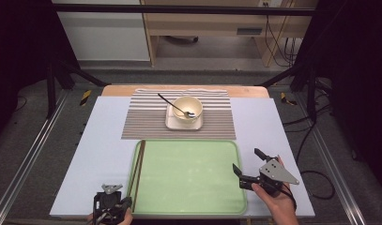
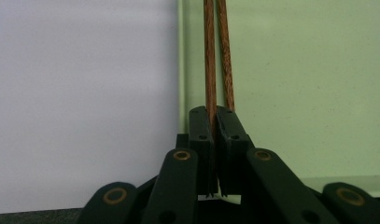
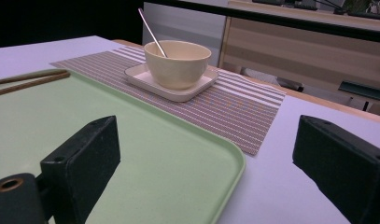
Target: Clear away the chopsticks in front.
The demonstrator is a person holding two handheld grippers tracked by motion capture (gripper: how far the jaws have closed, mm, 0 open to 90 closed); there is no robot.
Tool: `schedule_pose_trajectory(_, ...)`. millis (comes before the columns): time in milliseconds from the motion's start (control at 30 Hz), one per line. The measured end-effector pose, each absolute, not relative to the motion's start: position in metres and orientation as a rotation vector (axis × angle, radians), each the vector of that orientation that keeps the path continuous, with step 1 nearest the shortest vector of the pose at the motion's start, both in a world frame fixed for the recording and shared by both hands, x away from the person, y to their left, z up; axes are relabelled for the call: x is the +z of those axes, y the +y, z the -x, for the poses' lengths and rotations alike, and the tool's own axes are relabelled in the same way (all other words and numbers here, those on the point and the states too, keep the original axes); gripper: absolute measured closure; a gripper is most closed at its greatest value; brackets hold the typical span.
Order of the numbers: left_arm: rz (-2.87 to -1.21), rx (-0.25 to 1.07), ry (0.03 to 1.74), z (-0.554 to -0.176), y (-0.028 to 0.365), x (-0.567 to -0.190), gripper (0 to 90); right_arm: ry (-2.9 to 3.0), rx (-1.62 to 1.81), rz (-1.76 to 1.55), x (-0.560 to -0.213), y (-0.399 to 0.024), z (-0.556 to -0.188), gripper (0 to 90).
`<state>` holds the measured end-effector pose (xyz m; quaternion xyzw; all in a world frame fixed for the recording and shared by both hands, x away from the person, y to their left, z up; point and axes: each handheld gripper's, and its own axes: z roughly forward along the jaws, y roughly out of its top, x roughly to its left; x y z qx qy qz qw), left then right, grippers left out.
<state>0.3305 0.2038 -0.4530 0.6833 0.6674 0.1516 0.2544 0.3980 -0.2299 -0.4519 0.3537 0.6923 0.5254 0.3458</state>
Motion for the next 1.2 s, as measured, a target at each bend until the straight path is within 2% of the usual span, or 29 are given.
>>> schedule_pose_trajectory(167,-1.84,0.424,1.813,-0.33,0.204,-0.451,81.1,1.798,1.364,-0.92,-0.452,-0.23,-0.398,7.5)
schedule_pose_trajectory(433,-1.801,0.521,1.734,-0.331,0.202,-0.434,67.6,1.796,1.364,-0.923,-0.452,-0.231,-0.398,7.5)
schedule_pose_trajectory(533,-1.798,0.521,1.721,-0.33,0.202,-0.429,69.3,1.796,1.363,-0.922,-0.452,-0.231,-0.398,7.5)
schedule_pose_trajectory(633,-1.809,0.512,1.724,-0.33,0.203,-0.429,75.6,1.795,1.366,-0.922,-0.452,-0.231,-0.398,7.5)
schedule_pose_trajectory(800,-1.856,0.47,1.737,-0.333,0.2,-0.442,79.2,1.796,1.365,-0.921,-0.452,-0.231,-0.398,7.4)
schedule_pose_trajectory(1200,-1.86,0.457,1.732,-0.333,0.197,-0.445,80.4,1.796,1.367,-0.92,-0.451,-0.231,-0.398,7.5)
